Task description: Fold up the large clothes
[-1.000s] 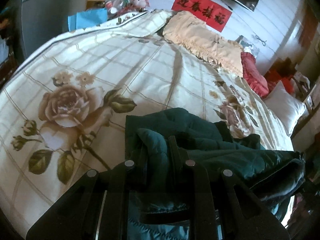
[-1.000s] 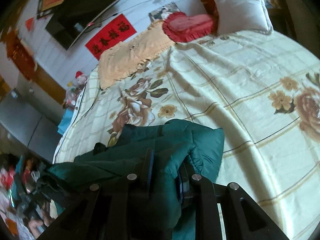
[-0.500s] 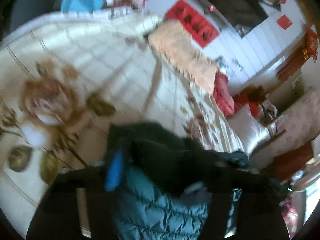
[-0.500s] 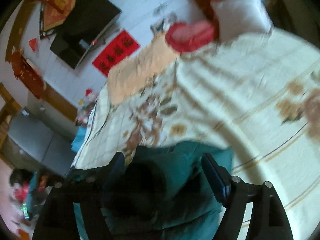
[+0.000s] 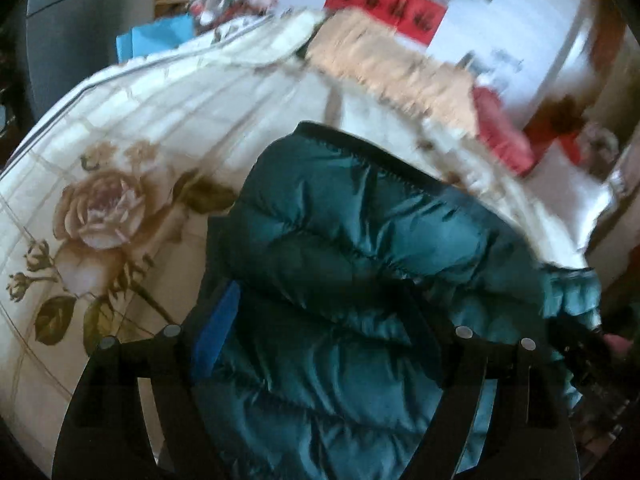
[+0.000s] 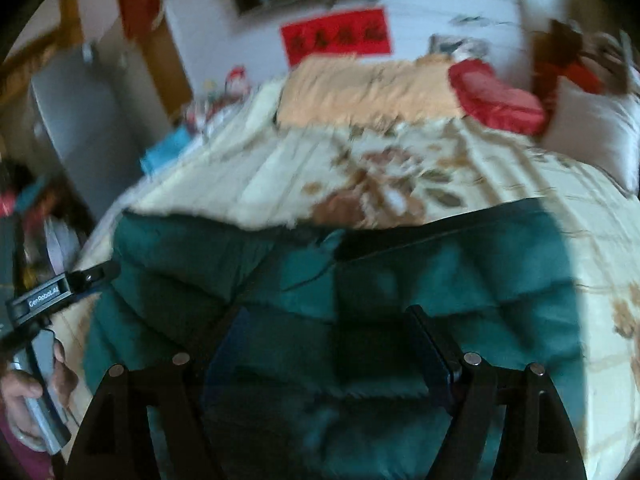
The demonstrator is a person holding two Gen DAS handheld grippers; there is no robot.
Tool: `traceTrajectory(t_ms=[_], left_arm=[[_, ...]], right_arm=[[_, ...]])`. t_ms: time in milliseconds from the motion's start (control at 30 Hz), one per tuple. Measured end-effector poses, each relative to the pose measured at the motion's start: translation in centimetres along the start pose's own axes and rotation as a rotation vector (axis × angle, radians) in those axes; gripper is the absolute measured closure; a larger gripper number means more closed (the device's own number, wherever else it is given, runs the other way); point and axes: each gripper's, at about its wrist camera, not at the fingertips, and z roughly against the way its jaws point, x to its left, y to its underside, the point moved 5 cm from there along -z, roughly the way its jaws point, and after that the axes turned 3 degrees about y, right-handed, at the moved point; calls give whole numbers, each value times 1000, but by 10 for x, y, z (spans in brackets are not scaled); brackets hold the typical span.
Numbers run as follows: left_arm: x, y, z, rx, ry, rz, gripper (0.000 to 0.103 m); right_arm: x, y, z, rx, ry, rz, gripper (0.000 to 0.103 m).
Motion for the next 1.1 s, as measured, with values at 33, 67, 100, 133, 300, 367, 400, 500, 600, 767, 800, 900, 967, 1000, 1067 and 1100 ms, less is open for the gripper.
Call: traceTrajectory(t_ms=[33,67,100,133,300,367,400,500,600,767,800,900,967,1000,1067,1100], left_arm=[[1,0,-3,-11,-11,1,22],[3,-2,-7,-19,-31,-3,21],[4,-2,-13,-9,-46,-12,17],[5,-4,-19,8,-63,-22,14],[6,-7,-39,38,-95,-28,11],[5,-6,-40,32,-104,-34,9],[5,-7,-42,30,-108,-37,9],[6,-6,-43,37,-109,-44,8],[6,-7,-43,38,-104,-42,8],[6,-8,-44,40,-113,-45,7],[5,-8,-45,41,-115,-46,7],[5,-10,-49,48,-120,-52,5],[2,-12,-54,54,-123,-55,4],[2,-12,-55,54,-128,-57,4],[-1,-14,-59,50,-143,-64,4],[-2,-14,-59,48,-147,-66,4]], right_arm=[[1,0,-12,6,42,14,26],[-1,0,-22,13,62,16,26],[-3,1,-29,27,67,13,26],[-6,1,-41,61,70,3,25],[-16,-4,-73,114,83,-25,24],[-14,-4,-73,108,88,-25,24],[-14,-4,-73,106,87,-25,24],[-14,-4,-65,108,79,-28,24],[-18,-8,-31,42,35,-63,24],[-54,-12,8,-40,147,-47,24],[-69,-10,5,-20,185,-56,24],[-103,-2,-11,50,256,-108,29],[-118,7,-29,108,237,-154,28],[-123,8,-34,102,227,-178,28],[-126,8,-41,89,241,-180,26],[-125,7,-45,87,248,-172,25]])
